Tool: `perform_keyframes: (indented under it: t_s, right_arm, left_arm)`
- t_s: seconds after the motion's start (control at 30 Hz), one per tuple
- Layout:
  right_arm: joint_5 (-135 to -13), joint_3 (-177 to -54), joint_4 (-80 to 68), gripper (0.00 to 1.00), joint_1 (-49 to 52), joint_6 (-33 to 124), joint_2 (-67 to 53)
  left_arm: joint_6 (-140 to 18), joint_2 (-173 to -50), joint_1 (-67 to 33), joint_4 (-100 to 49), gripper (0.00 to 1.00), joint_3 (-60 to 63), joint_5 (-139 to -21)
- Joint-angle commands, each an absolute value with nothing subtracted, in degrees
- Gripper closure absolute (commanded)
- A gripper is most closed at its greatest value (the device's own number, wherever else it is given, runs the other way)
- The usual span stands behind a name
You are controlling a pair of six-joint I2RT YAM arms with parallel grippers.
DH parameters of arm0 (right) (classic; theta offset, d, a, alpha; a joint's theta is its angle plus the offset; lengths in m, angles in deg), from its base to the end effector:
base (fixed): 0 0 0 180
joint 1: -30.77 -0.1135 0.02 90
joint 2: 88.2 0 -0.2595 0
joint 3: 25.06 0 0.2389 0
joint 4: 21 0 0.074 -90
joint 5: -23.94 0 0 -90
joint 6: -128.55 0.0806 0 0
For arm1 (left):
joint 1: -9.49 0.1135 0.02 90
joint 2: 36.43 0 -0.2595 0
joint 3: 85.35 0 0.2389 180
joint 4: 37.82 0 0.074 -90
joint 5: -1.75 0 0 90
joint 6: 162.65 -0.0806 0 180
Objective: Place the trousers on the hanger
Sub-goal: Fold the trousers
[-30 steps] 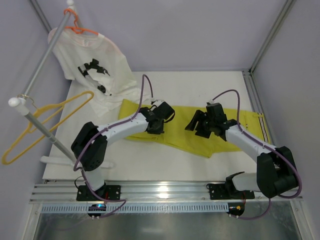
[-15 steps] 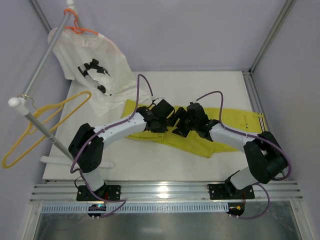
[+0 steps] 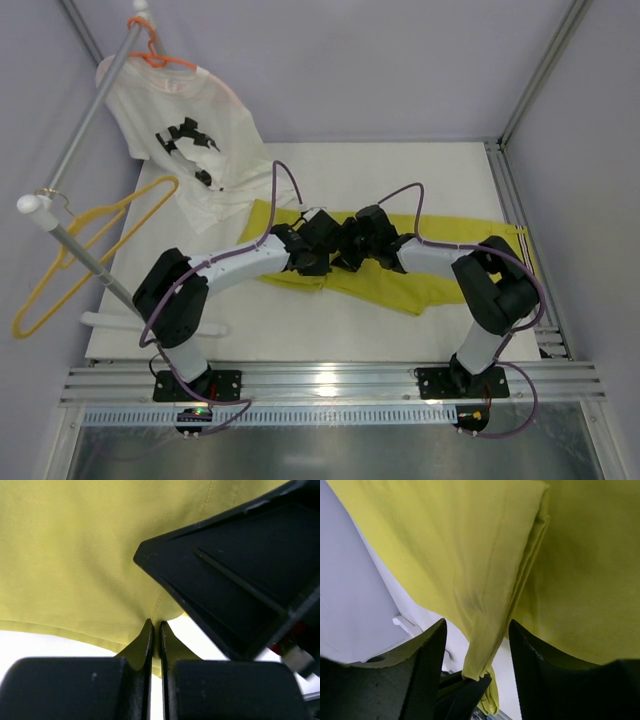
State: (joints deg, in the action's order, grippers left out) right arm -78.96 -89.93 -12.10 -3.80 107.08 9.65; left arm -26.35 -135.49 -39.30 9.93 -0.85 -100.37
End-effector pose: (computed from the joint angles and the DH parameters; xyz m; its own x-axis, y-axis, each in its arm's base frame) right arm 0.2940 0.2244 0.1387 -0.8433 0.5205 -0.1338 0.2590 0.6118 0.7474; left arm 0.2519 -0.2620 0.1744 -0.8883 -0.0585 -0.4555 0.0420 0.9773 -0.2075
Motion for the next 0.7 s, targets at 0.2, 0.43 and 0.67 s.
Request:
perform_keyframes:
  t_s: [0.2, 0.43, 0.67]
  right_arm:
    - [-79.08, -94.87, -9.56, 0.96, -3.95, 102.54, 9.12]
    - [-74.74, -104.99, 22.61, 0.96, 3.77, 82.43, 0.86]
    - [-76.34, -106.04, 40.81, 0.96, 18.8, 66.77, -9.87]
  left_arm:
    - [-27.21, -128.1, -38.85, 6.78, 0.83, -2.6, -98.97]
    - [-32.74, -122.91, -38.58, 13.19, 0.36, 1.17, -101.42]
    - [-34.15, -120.01, -37.62, 15.92, 0.22, 2.06, -104.33]
